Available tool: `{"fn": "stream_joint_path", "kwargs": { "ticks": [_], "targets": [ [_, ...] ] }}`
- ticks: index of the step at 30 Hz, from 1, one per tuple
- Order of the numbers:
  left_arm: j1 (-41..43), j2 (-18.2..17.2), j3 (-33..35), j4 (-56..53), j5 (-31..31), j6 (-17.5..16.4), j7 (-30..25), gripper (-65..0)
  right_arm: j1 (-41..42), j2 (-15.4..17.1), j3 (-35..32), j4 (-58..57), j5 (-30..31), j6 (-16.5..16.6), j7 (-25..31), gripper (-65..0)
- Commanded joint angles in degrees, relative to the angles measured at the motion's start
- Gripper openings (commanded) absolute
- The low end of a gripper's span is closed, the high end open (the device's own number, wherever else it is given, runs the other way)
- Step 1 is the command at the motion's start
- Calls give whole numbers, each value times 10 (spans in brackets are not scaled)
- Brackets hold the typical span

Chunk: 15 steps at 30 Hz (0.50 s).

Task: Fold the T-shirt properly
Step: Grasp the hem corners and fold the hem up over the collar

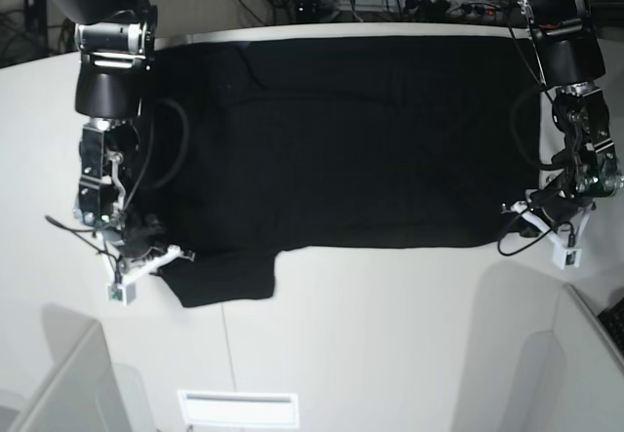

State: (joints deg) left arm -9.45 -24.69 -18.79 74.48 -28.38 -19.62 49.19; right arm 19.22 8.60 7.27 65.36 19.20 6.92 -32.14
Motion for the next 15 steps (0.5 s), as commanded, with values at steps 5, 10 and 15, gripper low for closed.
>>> {"fn": "stream_joint_path", "kwargs": {
  "ticks": [5, 10, 15],
  "targets": [
    [33, -16, -66, 86, -1, 0, 19, -650, -15, 8, 2, 60, 8, 3, 5, -650],
    [75, -16, -90, 147, -1, -1, 47, -650, -49, 7, 3, 102, 8, 3, 5, -650],
    [115, -16, -128, 196, -37, -35, 62, -650, -86, 6, 3, 150, 8, 2, 4, -650]
  ]
}}
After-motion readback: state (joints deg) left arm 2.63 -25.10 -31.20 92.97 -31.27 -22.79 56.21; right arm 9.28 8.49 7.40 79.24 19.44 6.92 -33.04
